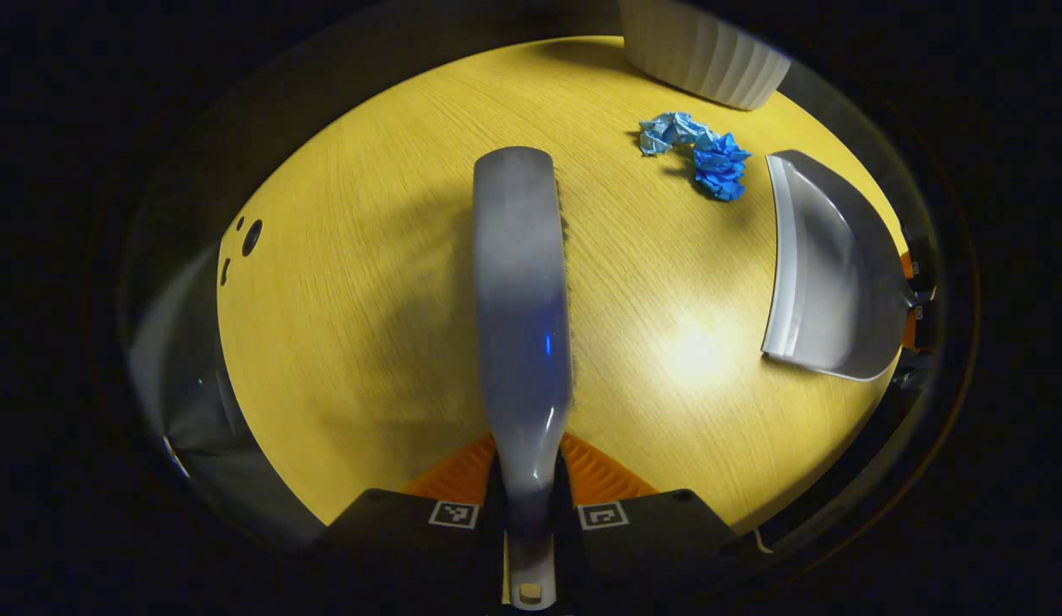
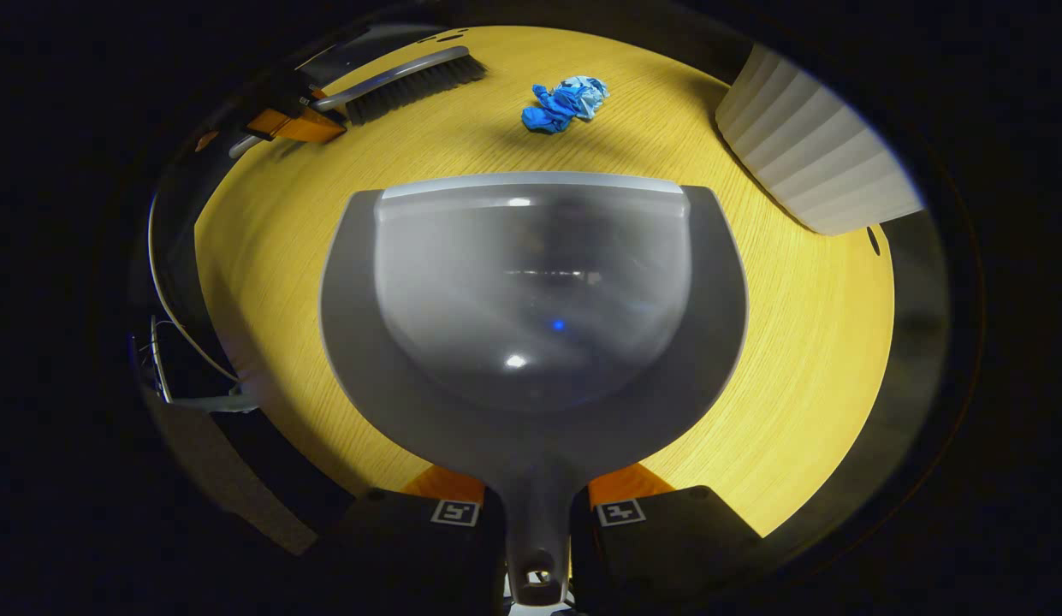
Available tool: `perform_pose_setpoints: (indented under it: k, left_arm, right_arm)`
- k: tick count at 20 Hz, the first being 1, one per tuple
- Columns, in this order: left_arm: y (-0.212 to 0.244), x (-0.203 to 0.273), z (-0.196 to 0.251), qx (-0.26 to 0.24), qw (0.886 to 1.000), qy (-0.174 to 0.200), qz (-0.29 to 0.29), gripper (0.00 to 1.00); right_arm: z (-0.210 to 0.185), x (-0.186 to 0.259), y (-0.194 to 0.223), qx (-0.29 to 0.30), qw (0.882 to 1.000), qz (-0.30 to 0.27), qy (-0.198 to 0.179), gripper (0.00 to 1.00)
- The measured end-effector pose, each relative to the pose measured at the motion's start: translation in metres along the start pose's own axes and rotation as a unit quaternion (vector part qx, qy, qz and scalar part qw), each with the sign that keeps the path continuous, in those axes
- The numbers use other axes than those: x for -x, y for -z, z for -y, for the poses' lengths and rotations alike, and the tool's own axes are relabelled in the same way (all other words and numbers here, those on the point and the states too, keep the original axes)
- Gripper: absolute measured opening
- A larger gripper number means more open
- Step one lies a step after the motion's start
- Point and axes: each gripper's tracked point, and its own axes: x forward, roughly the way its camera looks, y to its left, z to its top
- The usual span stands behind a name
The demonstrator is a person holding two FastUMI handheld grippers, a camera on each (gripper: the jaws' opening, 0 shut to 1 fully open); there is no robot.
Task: Pick up the small broom and dustpan from the desktop, sweep the trash into the dustpan with the broom, and then empty the trash into the garbage bin.
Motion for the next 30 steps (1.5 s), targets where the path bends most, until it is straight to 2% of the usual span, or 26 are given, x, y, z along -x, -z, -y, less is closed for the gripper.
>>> perform_pose_setpoints:
  k: [1,4,7,11,17,21,26,29,30]
  left_arm:
    - [-0.011,0.002,-0.002,-0.008,1.0,-0.002,0.013,0.24]
    - [-0.047,0.005,0.011,-0.019,0.999,0.027,0.031,0.24]
    - [-0.079,-0.005,0.014,-0.076,0.997,0.014,0.03,0.24]
    - [-0.106,-0.007,0.039,-0.127,0.991,0.035,0.037,0.24]
    - [-0.097,0.004,0.087,-0.164,0.981,0.104,0.023,0.24]
    - [-0.083,0.013,0.115,-0.16,0.974,0.158,0.013,0.24]
    - [-0.073,0.023,0.141,-0.161,0.961,0.223,0.016,0.23]
    - [-0.06,0.042,0.166,-0.141,0.947,0.288,0.0,0.24]
    - [-0.056,0.046,0.17,-0.145,0.944,0.295,-0.003,0.24]
  right_arm:
    - [0.0,0.0,0.0,0.0,1.0,0.0,0.0,0.35]
    - [0.0,0.0,0.0,0.0,1.0,-0.001,0.0,0.35]
    - [0.001,0.001,0.0,-0.002,1.0,-0.002,0.002,0.35]
    - [0.001,0.003,0.001,-0.008,1.0,-0.001,0.006,0.35]
    - [0.0,0.002,0.0,-0.008,1.0,0.0,0.004,0.35]
    - [0.0,0.001,0.001,-0.008,1.0,0.002,0.004,0.35]
    - [0.0,0.001,-0.001,-0.007,1.0,0.01,0.005,0.35]
    - [0.001,0.001,-0.001,-0.008,1.0,0.013,0.006,0.35]
    - [0.0,0.001,0.0,-0.007,1.0,0.014,0.006,0.35]
